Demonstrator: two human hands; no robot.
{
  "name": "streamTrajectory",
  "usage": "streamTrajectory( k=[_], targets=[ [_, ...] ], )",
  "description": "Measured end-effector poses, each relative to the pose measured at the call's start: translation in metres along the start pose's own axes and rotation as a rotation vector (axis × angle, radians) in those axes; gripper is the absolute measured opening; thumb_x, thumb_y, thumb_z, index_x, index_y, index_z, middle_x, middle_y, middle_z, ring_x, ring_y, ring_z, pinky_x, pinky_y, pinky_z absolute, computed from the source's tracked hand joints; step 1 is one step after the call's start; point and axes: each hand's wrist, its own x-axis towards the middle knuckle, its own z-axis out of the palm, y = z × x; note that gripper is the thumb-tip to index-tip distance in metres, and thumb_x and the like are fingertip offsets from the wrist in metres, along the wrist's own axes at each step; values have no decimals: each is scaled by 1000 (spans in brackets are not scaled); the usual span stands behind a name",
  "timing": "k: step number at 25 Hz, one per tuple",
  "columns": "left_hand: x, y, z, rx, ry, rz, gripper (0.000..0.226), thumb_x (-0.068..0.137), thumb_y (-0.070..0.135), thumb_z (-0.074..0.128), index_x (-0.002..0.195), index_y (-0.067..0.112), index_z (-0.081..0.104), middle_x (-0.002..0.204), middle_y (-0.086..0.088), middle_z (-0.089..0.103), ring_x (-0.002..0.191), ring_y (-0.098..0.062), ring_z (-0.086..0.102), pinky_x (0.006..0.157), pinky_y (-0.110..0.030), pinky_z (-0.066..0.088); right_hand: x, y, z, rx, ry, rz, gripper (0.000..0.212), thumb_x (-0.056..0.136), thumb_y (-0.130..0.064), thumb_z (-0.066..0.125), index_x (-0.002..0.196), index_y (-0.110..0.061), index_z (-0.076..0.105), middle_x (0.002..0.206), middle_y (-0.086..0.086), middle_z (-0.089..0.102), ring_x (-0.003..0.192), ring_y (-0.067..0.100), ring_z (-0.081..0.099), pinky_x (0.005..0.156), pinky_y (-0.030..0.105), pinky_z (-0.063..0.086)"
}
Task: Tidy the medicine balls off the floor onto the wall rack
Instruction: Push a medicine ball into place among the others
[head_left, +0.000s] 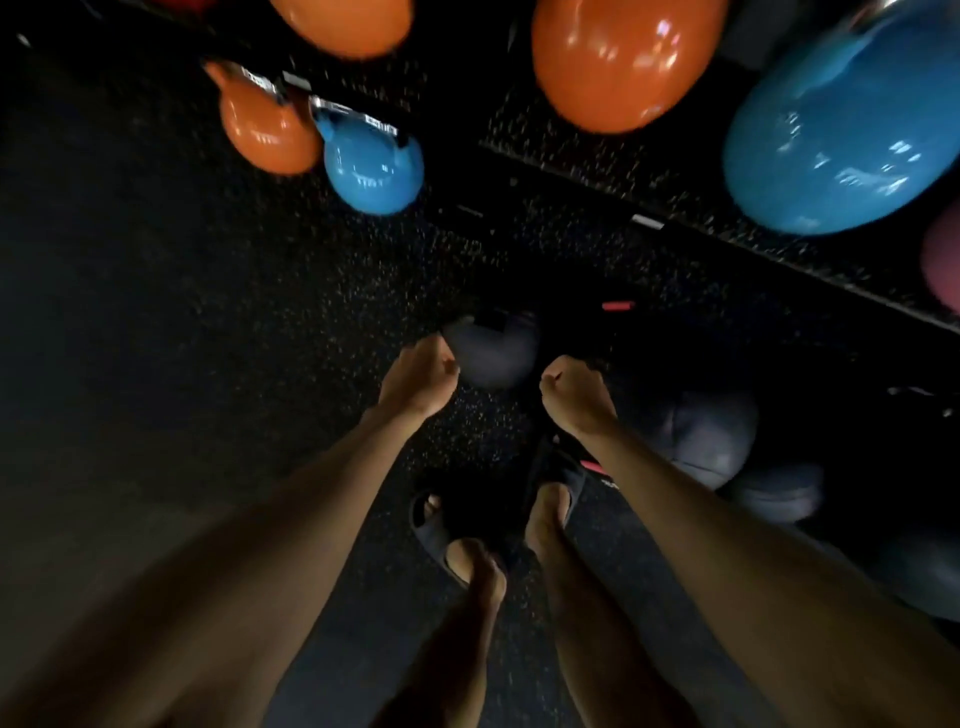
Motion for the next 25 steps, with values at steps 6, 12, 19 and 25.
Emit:
streamTrajectory(
  k=[6, 12, 19, 25],
  targets=[
    [100, -43, 73, -210, -22, -118, 20, 94, 17, 51, 89, 3, 65, 89, -26, 72, 81, -41, 72, 69, -55, 60, 103, 14, 49, 115, 89, 53, 41, 101, -36, 46, 134, -12, 52, 131, 16, 61, 119, 34, 58, 89, 33, 45],
    [169, -46, 112, -452, 146, -242, 58, 89, 52, 62, 134, 19, 44, 134, -11, 47, 120, -29, 50, 103, -46, 47, 181, 31, 77, 356, 94, 155, 69, 104, -54, 31, 159, -17, 16, 161, 15, 28, 144, 34, 36, 114, 43, 33],
    [193, -52, 128, -446, 49, -252, 80, 89, 73, 47, 156, 38, 20, 159, -6, 19, 144, -37, 25, 115, -56, 32, 167, 49, 125, 422, 184, 28, 41, 103, -43, 44, 137, -20, 45, 133, 11, 53, 105, 18, 56, 76, 20, 40],
    [172, -111, 116, -814, -83, -329, 48, 96, 42, 56, 140, 37, 38, 134, 14, 47, 122, -15, 46, 101, -63, 40, 179, 47, 126, 527, 135, 141, 51, 104, -52, 35, 139, -15, 41, 126, 9, 60, 101, 16, 60, 80, 26, 43]
  ],
)
